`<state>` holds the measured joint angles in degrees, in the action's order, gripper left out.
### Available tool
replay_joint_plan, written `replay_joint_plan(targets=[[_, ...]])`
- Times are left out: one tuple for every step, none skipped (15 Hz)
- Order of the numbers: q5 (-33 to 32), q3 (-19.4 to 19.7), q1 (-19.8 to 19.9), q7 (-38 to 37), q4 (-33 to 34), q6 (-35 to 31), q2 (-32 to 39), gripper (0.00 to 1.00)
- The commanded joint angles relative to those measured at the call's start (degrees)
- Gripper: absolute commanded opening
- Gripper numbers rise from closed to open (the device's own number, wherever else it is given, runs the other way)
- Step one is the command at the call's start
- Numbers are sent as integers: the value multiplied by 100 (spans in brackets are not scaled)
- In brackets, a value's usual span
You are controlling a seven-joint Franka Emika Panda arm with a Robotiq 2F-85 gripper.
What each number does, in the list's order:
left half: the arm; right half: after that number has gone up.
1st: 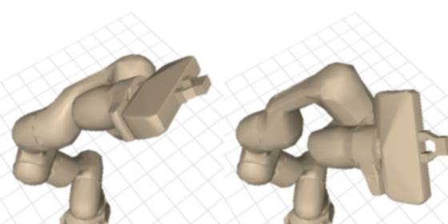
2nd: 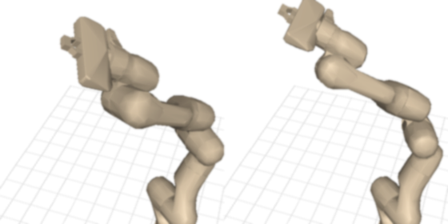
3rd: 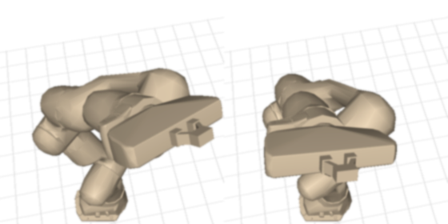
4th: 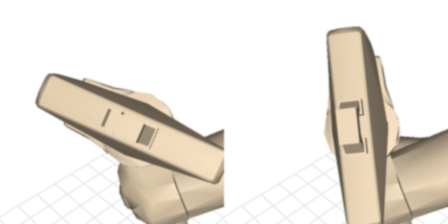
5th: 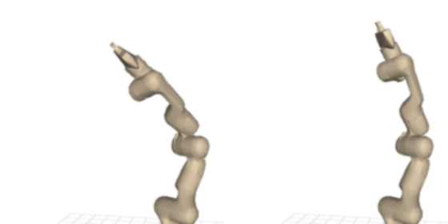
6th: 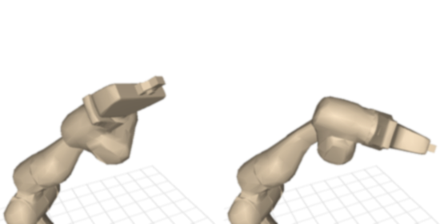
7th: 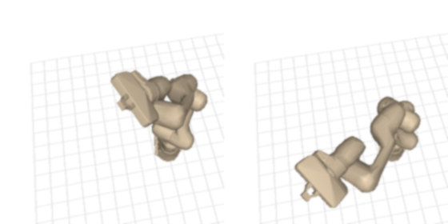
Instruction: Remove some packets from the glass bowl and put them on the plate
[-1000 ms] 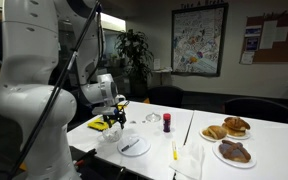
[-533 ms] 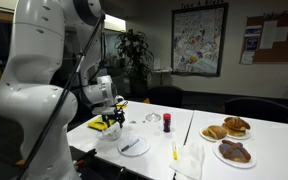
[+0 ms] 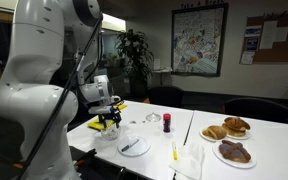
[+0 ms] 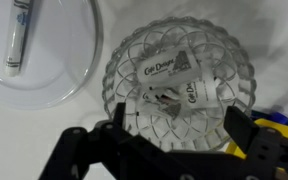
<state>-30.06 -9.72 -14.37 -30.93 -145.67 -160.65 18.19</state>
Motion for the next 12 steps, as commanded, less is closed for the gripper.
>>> replay_joint_plan(targets=[[195,-104,-24,-79,-1,184,-3,100],[188,-87,-33,-119,-17,166,4,95],[183,-65,-32,-138,-31,142,29,74],[169,-49,-35,-174,-42,132,47,79],[157,-39,-29,-199,-57,112,73,78],[139,-23,-34,-244,-71,103,89,70],[121,-10,-35,-277,-88,84,108,68],[115,-3,-33,-303,-100,77,123,66],[106,8,-32,-328,-115,61,147,73],[98,20,-32,-351,-125,46,172,74],[90,32,-31,-370,-132,25,209,80],[81,42,-30,-383,-136,4,245,85]])
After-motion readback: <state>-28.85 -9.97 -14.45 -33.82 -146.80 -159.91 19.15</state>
